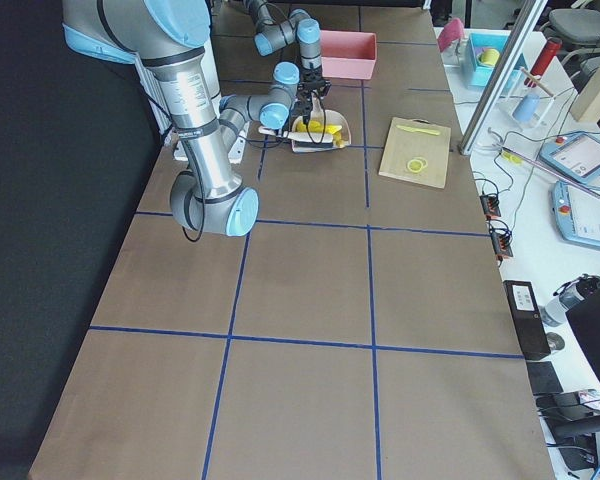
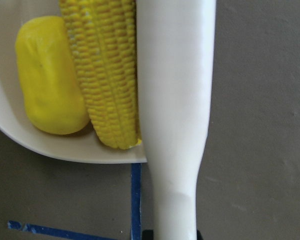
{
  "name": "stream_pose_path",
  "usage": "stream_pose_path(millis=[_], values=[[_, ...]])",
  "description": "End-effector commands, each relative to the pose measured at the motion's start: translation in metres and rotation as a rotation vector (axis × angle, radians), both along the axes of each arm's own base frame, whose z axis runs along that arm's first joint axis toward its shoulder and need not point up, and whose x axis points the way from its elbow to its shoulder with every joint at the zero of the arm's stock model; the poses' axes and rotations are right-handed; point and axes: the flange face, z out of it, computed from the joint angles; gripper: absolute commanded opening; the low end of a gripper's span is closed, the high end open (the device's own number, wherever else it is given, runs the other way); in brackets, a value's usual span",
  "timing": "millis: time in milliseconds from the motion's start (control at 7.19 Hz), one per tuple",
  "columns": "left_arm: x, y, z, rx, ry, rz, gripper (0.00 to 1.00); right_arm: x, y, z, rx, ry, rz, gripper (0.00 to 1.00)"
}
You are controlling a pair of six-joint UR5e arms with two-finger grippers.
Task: Sweep and dump trash into bin
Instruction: 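Sweep the corn, potato and ginger into the dustpan with the right gripper's brush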
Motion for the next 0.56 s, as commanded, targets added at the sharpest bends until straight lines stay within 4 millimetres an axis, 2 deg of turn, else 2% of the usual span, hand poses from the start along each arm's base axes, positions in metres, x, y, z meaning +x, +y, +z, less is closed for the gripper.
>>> stream_pose_path(millis=[0,139,417], values=[[0.002,0.003,0.002,-0.002,0.005,0.004,0.15,0.003,0.000,-0.009,0.004,-0.015,0.001,0.02],[0.001,0.002,0.000,0.001,0.012,0.003,0.15,0.022,0.000,-0.018,0.008,-0.036,0.008,0.02],[-0.001,0.002,0.002,0.002,0.017,0.002,0.15,0.063,0.003,-0.019,-0.019,0.020,0.020,0.02]])
